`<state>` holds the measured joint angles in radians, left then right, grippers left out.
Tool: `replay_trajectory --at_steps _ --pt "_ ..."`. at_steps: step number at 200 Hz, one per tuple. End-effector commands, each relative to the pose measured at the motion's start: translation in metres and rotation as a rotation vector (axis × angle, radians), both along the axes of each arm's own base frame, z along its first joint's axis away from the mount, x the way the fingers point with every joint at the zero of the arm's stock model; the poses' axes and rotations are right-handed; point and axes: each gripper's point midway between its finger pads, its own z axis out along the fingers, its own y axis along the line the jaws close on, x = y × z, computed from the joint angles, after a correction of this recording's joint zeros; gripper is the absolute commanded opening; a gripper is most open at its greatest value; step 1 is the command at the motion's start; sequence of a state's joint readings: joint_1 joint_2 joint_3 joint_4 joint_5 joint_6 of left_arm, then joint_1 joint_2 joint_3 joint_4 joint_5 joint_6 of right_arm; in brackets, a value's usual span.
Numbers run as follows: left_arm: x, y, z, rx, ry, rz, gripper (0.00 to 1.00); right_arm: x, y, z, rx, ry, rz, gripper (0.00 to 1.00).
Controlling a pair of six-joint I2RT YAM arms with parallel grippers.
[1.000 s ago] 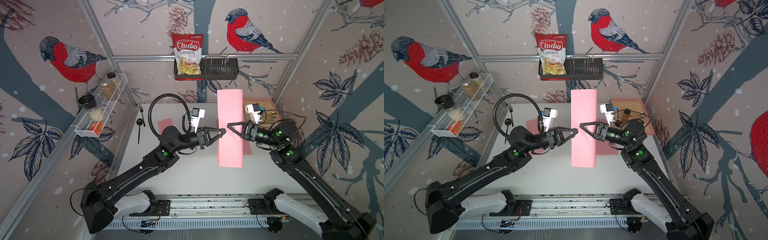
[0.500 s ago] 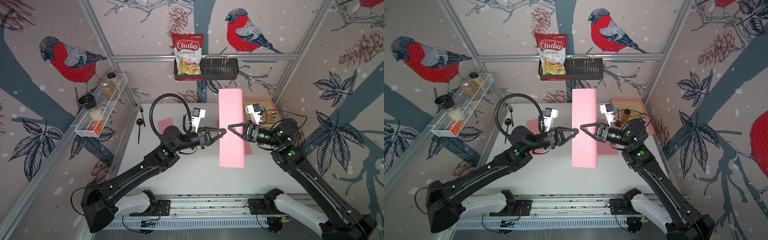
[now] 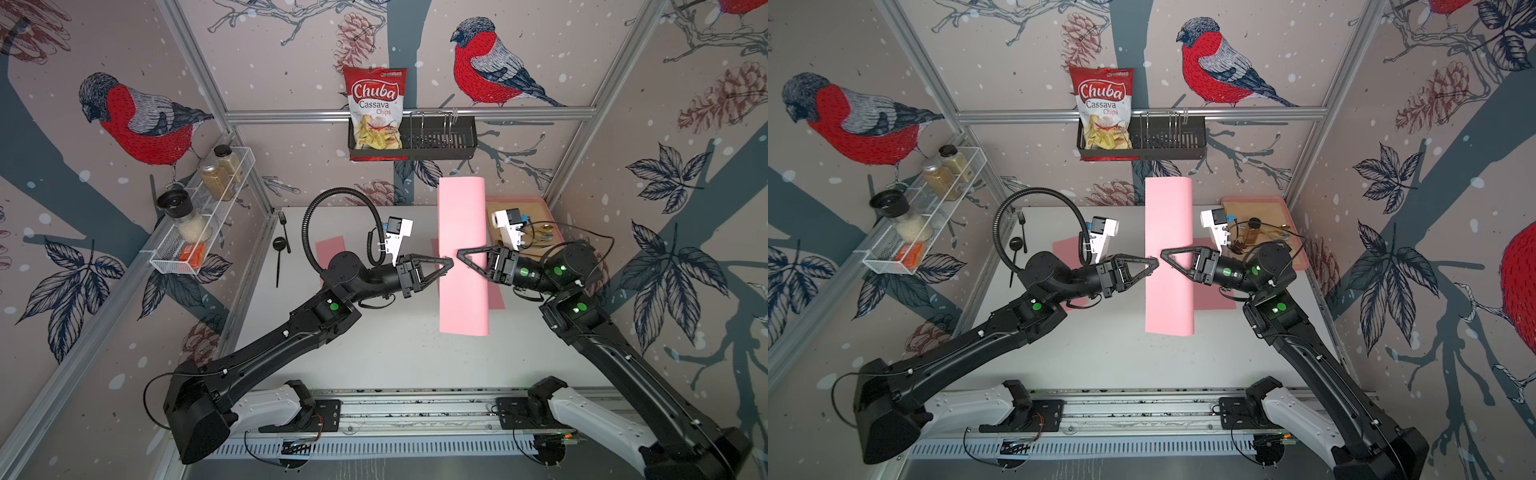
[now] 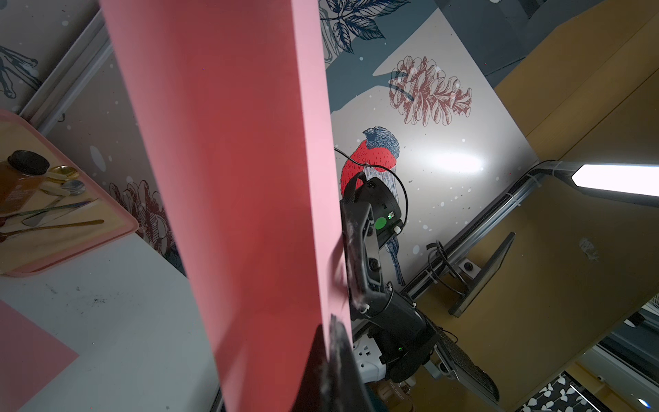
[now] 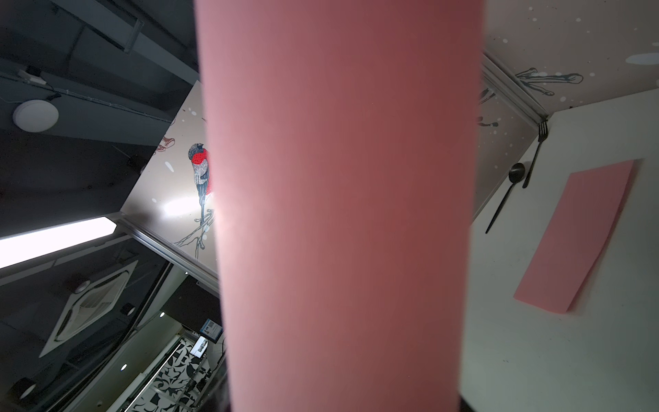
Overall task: Fold the rectangular paper in half along the long edge
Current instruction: Fold the paper.
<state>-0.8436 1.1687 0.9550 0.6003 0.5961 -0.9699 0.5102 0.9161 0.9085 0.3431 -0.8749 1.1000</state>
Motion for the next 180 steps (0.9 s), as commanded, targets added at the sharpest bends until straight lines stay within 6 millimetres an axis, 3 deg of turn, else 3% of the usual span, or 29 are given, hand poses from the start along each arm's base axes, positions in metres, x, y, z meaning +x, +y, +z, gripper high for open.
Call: replay_trajectory --at_steps 1,49,127,180 --pt "-0.0036 0.0015 0.0101 -0.04 -0.031 -0.008 0.03 -0.0017 -0.0004 0.0094 0.029 -0.038 -0.004 0.59" --pt "-0.0037 0.0013 0.0134 -0.049 -0.038 -0.01 0.03 -0.0004 0.0006 0.0125 0.037 -0.042 -0.008 0.59" --pt "-0.0036 0.0015 0.0137 -0.048 -0.037 -0.01 0.04 -0.0013 0.0004 0.0115 0.035 -0.044 -0.009 0.42" --pt "-0.0027 0.0014 0.013 -0.045 -0.035 -0.004 0.25 -0.0059 -0.0012 0.0137 0.037 -0.056 0.0 0.41"
